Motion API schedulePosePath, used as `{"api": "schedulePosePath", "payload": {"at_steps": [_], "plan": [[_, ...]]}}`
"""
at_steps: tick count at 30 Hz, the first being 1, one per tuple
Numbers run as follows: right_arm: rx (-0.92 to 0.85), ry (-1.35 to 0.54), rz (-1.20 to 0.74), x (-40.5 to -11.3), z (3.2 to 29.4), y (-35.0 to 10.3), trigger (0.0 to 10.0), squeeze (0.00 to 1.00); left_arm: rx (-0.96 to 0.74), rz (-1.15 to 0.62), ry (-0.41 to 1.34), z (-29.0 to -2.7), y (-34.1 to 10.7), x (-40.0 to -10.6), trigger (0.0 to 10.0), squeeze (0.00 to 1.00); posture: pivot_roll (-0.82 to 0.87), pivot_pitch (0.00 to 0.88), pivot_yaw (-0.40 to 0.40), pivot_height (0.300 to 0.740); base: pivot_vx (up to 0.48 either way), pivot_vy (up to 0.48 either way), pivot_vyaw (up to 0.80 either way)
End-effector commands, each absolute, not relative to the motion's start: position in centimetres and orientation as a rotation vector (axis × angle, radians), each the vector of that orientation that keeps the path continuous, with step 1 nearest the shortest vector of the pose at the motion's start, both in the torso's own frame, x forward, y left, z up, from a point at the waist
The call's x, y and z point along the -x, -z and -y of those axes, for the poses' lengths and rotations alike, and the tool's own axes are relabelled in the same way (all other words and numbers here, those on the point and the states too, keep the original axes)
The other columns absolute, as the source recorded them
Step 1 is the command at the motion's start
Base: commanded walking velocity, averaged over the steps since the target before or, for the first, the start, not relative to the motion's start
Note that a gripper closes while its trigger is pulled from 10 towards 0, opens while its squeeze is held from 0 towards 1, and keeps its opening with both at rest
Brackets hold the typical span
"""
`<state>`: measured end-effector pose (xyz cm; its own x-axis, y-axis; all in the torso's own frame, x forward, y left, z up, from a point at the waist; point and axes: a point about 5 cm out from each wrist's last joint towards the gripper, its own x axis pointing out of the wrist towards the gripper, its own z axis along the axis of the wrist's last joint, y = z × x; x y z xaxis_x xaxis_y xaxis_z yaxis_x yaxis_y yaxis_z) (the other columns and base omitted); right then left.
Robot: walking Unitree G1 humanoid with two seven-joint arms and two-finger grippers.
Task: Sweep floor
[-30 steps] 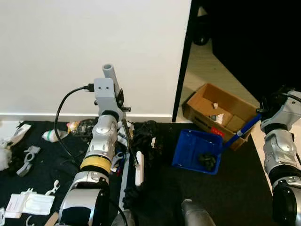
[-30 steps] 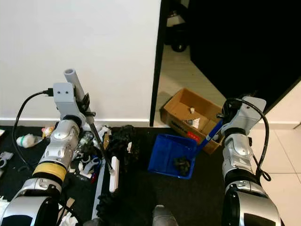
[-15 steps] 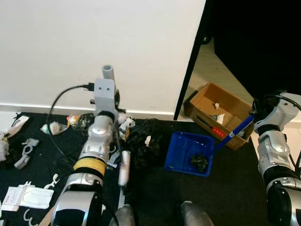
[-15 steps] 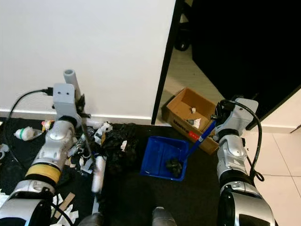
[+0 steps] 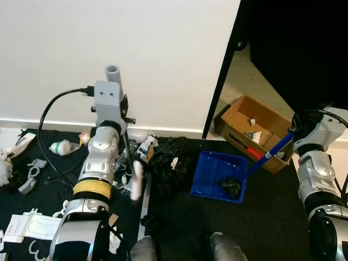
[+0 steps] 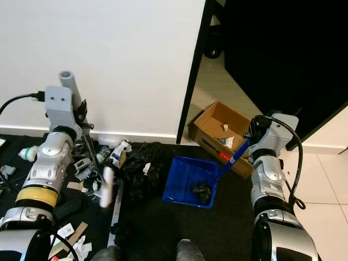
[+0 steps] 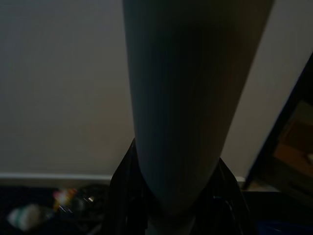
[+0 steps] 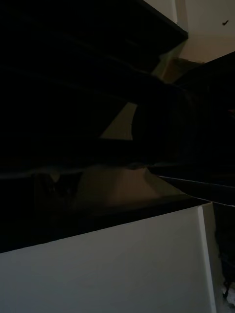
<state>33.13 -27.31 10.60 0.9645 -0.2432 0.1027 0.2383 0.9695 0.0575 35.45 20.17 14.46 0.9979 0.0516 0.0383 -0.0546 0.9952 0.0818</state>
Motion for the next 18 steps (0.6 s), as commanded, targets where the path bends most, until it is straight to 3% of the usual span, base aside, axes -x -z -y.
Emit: {"api": "schedulePosePath", "payload": {"at_steps": [1, 8, 18], "plan": [[-0.047, 0.253, 0.125, -33.1, 27.4, -10.8, 10.0, 0.00, -0.050, 0.040, -0.044, -19.8, -14.5, -35.4, 10.0, 0.00, 0.00, 0.099, -0.029, 0.740, 0.000, 0.000, 0.00], [-0.046, 0.261, 0.122, -32.9, 27.5, -10.6, 10.0, 0.00, -0.044, 0.041, -0.031, -19.4, -14.7, -35.5, 10.0, 0.00, 0.00, 0.098, -0.025, 0.740, 0.145, 0.000, 0.00], [-0.045, 0.269, 0.121, -32.7, 27.6, -10.5, 10.0, 0.00, -0.023, 0.039, 0.013, -18.5, -14.6, -35.5, 10.0, 0.00, 0.00, 0.092, -0.022, 0.740, 0.347, 0.000, 0.00]]}}
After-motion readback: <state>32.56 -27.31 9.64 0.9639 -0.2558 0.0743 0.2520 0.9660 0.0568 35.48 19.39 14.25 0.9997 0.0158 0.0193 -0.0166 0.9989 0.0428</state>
